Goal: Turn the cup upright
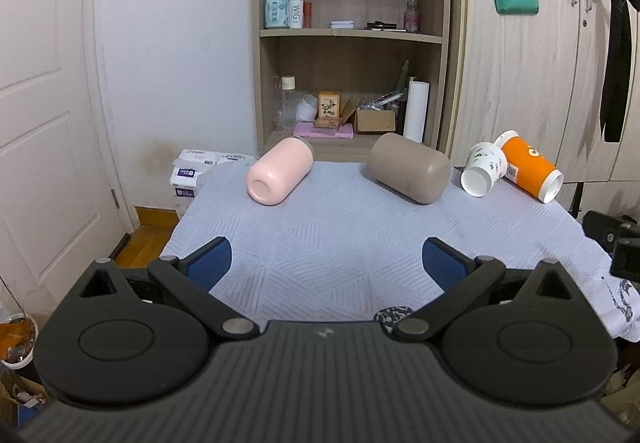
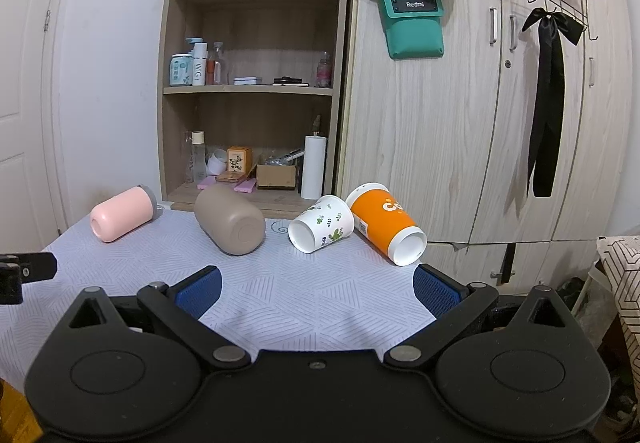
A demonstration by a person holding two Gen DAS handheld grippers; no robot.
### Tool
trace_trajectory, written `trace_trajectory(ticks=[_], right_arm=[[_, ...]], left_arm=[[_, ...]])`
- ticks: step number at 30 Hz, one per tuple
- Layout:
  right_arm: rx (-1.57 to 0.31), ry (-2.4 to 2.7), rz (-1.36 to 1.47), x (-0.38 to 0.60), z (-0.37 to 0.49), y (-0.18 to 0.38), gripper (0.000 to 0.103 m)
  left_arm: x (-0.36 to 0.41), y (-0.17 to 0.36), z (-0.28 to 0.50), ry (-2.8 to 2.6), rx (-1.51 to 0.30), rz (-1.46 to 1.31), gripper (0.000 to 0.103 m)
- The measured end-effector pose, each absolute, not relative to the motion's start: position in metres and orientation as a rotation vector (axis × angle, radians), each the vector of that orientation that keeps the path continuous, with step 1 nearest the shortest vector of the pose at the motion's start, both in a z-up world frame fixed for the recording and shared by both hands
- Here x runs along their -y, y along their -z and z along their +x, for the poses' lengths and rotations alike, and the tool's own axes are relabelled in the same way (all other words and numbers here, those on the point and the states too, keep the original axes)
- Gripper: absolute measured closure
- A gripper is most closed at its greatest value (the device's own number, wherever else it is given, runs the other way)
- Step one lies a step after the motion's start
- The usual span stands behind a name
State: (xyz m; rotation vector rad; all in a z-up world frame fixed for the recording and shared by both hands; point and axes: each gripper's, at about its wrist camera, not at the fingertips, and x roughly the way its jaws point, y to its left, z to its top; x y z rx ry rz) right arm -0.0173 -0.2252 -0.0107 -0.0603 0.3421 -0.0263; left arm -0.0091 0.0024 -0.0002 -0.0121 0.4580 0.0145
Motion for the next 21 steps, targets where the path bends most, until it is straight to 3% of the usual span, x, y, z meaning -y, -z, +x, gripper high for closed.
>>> trace_trajectory(ticks=[21], right_arm=[[-0.337,0.029,-0.054,0.2226,-0.0208,0.0047,0.0]], left_arm=[[0.0031,0.0065,-0.0058,-0.019,-0.469,0.016,0.0]])
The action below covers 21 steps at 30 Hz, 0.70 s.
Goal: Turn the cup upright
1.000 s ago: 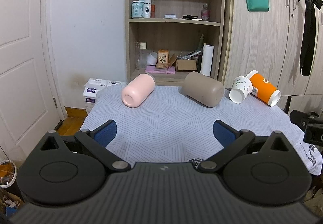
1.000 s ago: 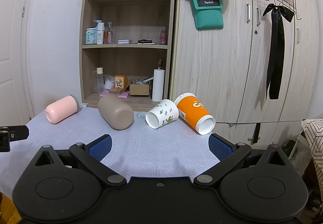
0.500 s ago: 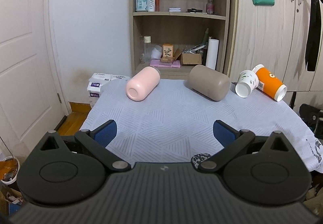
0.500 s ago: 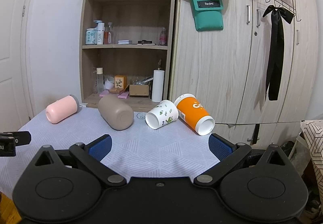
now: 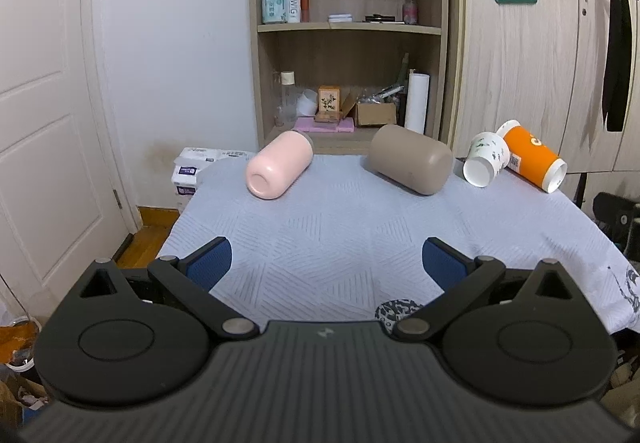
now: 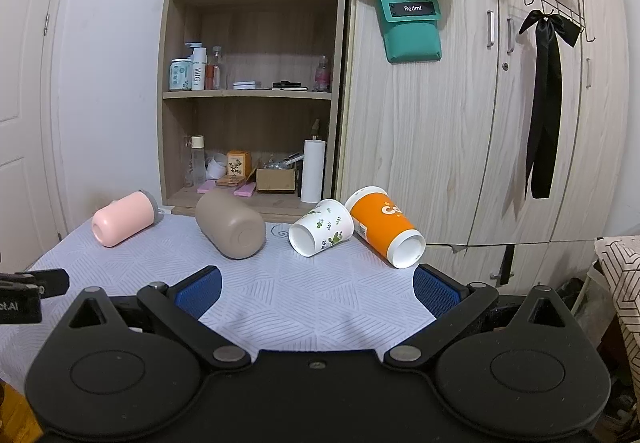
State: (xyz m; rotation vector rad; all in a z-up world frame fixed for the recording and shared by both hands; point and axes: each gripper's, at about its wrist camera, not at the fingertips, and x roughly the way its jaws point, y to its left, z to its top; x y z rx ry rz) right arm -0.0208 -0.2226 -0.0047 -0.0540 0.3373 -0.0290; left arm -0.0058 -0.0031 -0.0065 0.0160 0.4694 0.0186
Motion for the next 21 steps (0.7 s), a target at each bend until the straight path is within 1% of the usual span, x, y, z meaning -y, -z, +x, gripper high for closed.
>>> trace_trajectory(ticks=[21], right_arm=[[-0.346,0.029,-0.066,0.2222,-0.0177,0.0071,0.0]], left_arm=[[0.0011,0.0082,-0.0045,-0.037,-0.483,0.015,0.0]])
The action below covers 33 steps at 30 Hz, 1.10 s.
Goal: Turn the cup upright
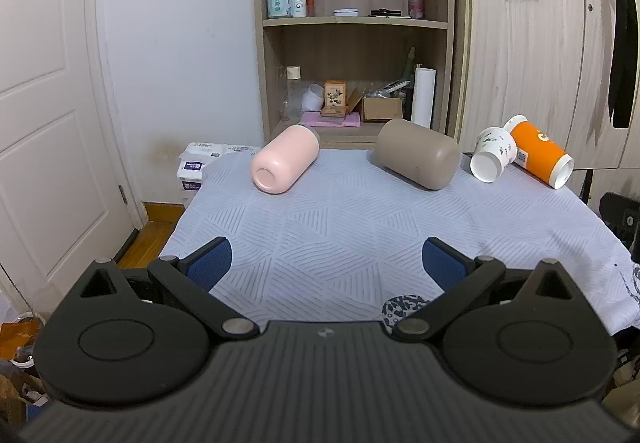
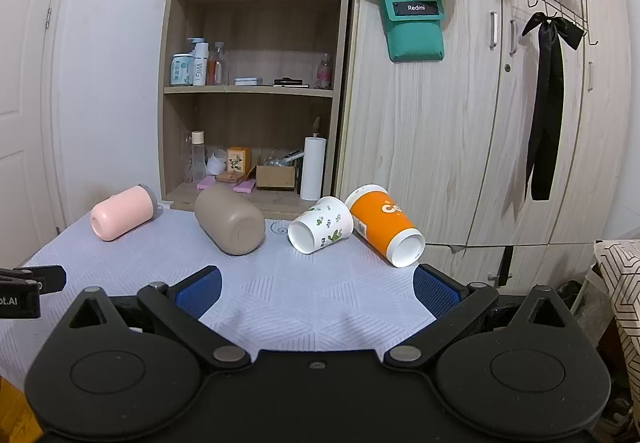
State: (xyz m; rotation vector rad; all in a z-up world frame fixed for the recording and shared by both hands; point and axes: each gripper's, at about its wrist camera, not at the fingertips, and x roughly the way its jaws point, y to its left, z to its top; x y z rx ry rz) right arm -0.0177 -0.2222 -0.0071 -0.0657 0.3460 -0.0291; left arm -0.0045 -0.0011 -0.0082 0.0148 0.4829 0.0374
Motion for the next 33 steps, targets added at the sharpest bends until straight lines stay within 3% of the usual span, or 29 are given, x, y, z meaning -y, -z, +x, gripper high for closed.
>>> trace_trajectory(ticks=[10,18,33], right_arm=[[-0.322,0.022,-0.095,0.233,-0.015,-0.004,0.0],[-0.34,-0.125,-0.101,0.276,0.01,-0.017,0.0],[-0.363,-0.232,-0.194,0.355,0.083,-0.003,0.0]], left_arm=[[0.006,-0.017,-0.005,0.024,-0.477,-0.023,0.0],[0.052,-0.037,0.039,0.167,-0.535,-0.004,0.0],[0.159,-0.013,0.142,0.353,-0.629,-0.079,0.001]])
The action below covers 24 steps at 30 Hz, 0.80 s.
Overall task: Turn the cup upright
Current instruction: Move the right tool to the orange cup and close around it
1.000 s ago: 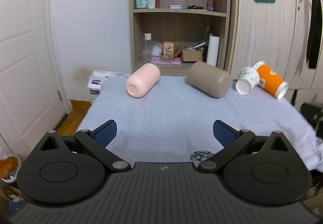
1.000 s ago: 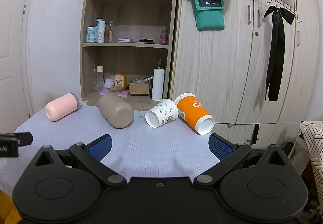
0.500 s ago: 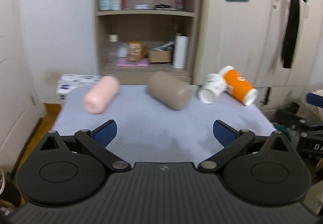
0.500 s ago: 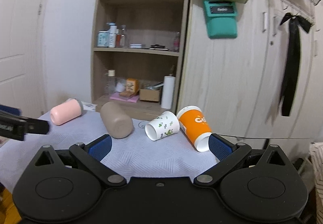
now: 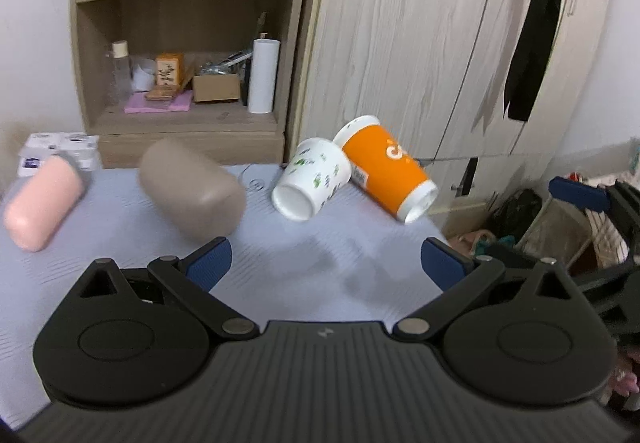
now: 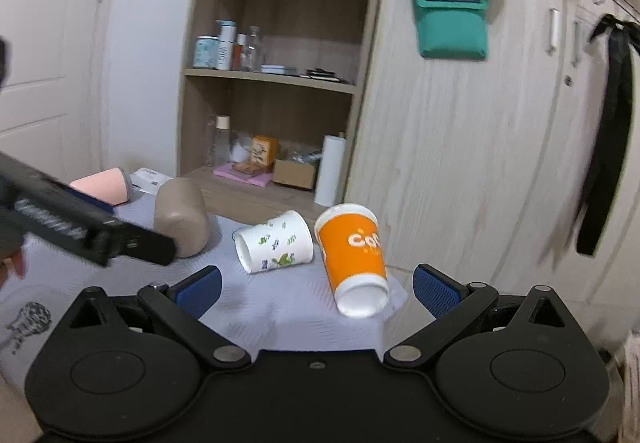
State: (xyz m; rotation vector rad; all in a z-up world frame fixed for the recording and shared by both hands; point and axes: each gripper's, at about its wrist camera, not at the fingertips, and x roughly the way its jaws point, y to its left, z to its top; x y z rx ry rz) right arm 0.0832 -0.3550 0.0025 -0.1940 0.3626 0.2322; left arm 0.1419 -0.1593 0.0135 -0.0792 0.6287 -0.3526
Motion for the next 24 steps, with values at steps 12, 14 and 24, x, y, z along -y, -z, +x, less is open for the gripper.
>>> trace_trajectory(ticks=[12,14,24], right_arm=[[-0.549,-0.335,-0.201,0.374,0.195,0.022,0.001],[-0.587,-0.345,-0.216,0.376,0.21,0.028,0.002],[-0.75,-0.42,-0.184,0.394,0.271,0.04,0.005]], left_arm=[[0.17,0.023,0.214,0.325,-0.712,-0.352,0.003],[0.172,0.028,0.221,0.316,-0.733,-0.381,0.003],[0.181,0.042,0.24,0.33,-0.778,-0.456,0.004]])
